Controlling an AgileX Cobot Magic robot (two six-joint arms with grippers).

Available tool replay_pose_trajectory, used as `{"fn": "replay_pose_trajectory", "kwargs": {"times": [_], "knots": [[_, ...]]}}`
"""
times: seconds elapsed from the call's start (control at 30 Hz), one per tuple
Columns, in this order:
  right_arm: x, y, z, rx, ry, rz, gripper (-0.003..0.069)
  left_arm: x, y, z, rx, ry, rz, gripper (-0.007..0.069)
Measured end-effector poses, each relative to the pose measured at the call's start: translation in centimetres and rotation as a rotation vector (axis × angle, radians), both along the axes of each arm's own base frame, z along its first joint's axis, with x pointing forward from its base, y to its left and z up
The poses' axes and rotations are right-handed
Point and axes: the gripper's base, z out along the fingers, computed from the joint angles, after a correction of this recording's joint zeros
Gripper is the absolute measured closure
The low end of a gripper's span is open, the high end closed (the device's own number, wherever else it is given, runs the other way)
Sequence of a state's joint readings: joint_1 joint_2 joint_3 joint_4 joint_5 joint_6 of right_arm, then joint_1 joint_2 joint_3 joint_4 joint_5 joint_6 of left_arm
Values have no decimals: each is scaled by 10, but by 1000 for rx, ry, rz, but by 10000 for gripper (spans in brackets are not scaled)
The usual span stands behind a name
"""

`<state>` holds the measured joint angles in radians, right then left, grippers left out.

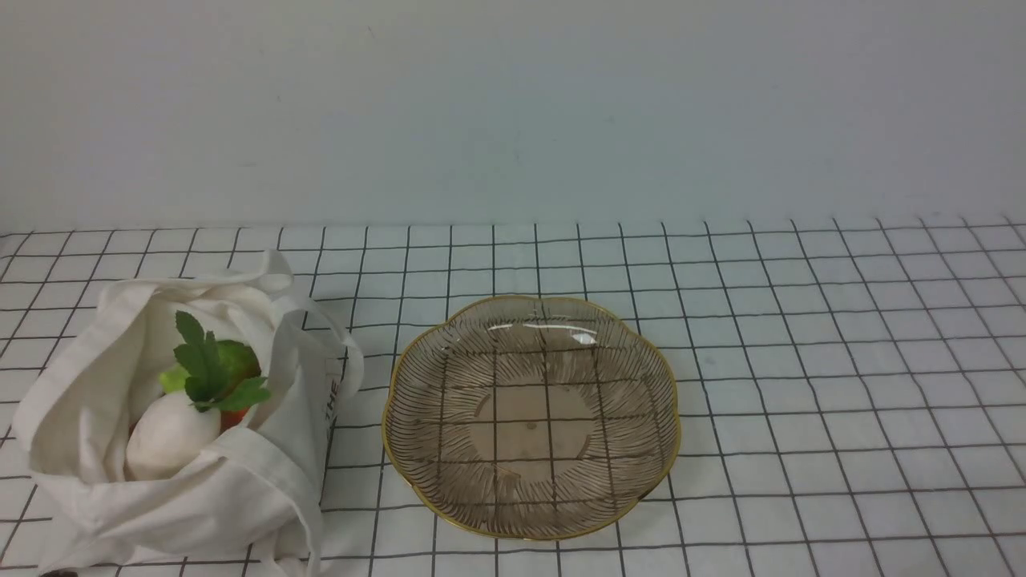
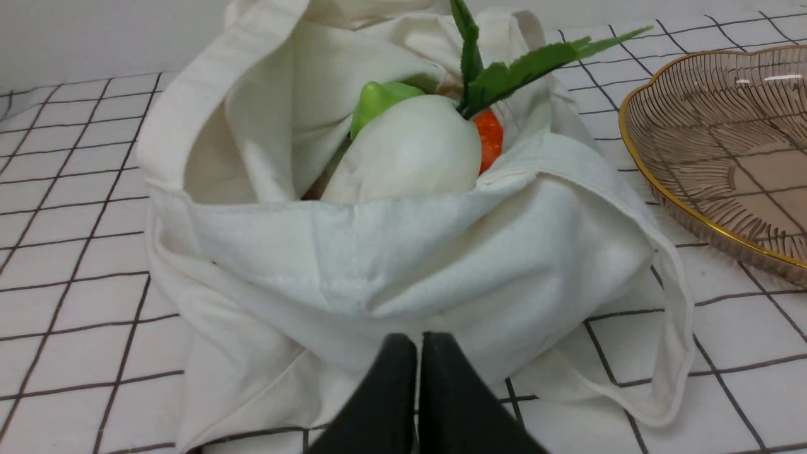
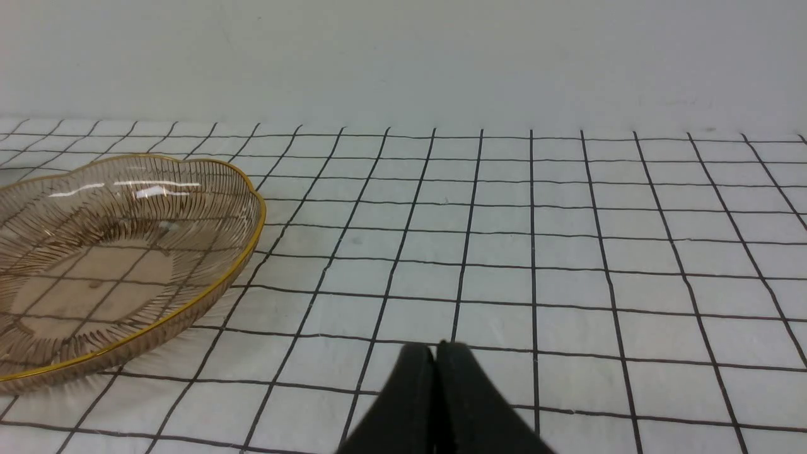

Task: Take vegetables from bag on white checkered tablecloth place on plate.
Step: 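Reach the gripper into the cloth bag toward the vegetables inside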

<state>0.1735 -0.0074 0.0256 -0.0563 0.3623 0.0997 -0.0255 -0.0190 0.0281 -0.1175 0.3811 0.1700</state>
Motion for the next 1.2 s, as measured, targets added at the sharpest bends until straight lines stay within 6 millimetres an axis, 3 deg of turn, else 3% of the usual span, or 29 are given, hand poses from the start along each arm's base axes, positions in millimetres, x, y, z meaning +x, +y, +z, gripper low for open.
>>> {"fn": "replay_pose_trajectory", "kwargs": {"times": [0.5, 0.6, 0.7, 0.9, 1.0, 1.13, 1.2], "knots": [[0, 0, 0, 1, 0, 0, 673, 0, 0, 1, 5, -7, 1, 632], [0, 0, 0, 1, 0, 0, 673, 1, -2, 4, -122, -38, 12, 632], [0, 0, 0, 1, 0, 0, 673, 3, -5, 13, -436, -104, 40, 632], [0, 0, 0, 1, 0, 0, 673, 4, -5, 23, -714, -179, 73, 632], [0, 0, 0, 1, 0, 0, 673, 4, 6, 35, -868, -338, 148, 632], [0, 0, 0, 1, 0, 0, 673, 0, 14, 55, -900, -483, 184, 632], [0, 0, 0, 1, 0, 0, 673, -6, 12, 81, -805, -551, 136, 632]]}}
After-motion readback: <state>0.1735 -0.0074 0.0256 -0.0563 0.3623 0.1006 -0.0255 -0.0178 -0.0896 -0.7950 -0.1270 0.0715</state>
